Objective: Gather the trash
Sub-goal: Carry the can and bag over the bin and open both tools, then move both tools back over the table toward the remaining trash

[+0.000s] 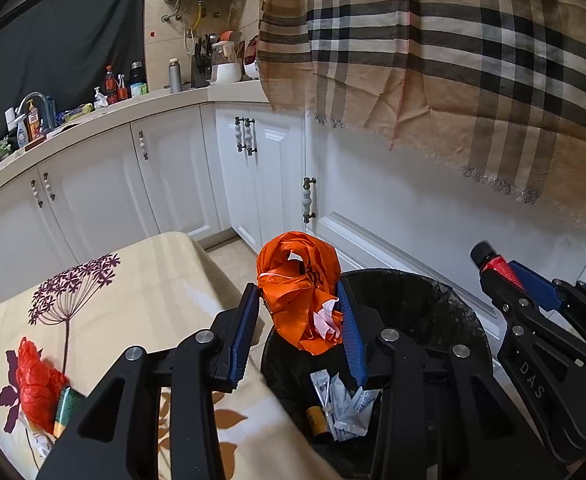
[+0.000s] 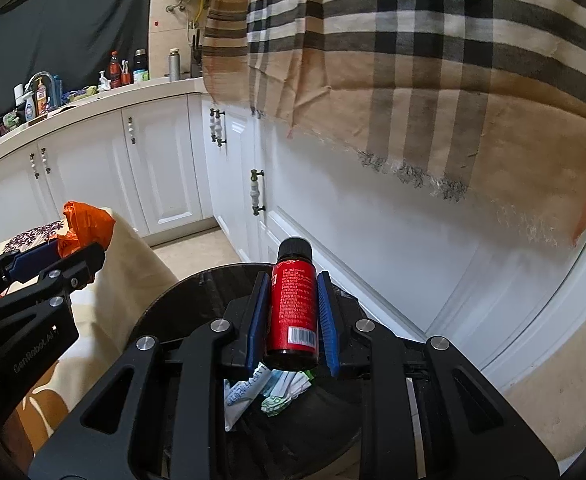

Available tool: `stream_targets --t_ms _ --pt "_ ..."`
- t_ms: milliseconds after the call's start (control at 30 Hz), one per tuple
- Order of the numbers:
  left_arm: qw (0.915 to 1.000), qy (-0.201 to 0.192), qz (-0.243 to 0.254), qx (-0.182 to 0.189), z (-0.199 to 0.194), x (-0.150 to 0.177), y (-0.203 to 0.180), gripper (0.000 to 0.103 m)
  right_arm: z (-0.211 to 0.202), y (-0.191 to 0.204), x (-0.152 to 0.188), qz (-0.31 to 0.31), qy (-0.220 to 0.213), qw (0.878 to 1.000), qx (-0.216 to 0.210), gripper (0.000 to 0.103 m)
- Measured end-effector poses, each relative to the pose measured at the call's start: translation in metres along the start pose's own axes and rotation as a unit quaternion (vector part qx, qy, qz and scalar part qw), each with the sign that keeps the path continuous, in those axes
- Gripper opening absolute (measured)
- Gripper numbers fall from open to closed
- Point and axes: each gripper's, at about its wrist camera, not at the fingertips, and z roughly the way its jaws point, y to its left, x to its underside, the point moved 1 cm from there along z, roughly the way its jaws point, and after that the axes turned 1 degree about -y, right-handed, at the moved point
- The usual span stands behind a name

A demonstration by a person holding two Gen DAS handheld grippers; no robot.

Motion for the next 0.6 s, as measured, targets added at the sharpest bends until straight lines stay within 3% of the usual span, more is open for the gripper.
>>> stream_targets --t_ms 233,333,500,600 --pt "0.9999 0.005 0.01 0.005 0.012 -0.002 -0.011 0.042 0.013 -0.007 0.001 0.009 0.003 1.0 0.001 0.024" --pt "0.9999 0.008 0.008 0.005 0.016 0.0 -0.013 0.051 0.015 -0.009 0.003 0.01 0.006 1.0 0.004 0.024" --pt "0.9999 0.012 0.004 0.007 0.017 -0.001 -0.012 0.058 0.011 -0.01 0.004 0.01 0.005 1.0 0.009 0.026" --pt "0.9999 0.01 0.005 0.004 0.015 -0.001 -0.011 0.062 0.01 -0.01 0.005 0.012 0.006 1.0 0.011 0.034"
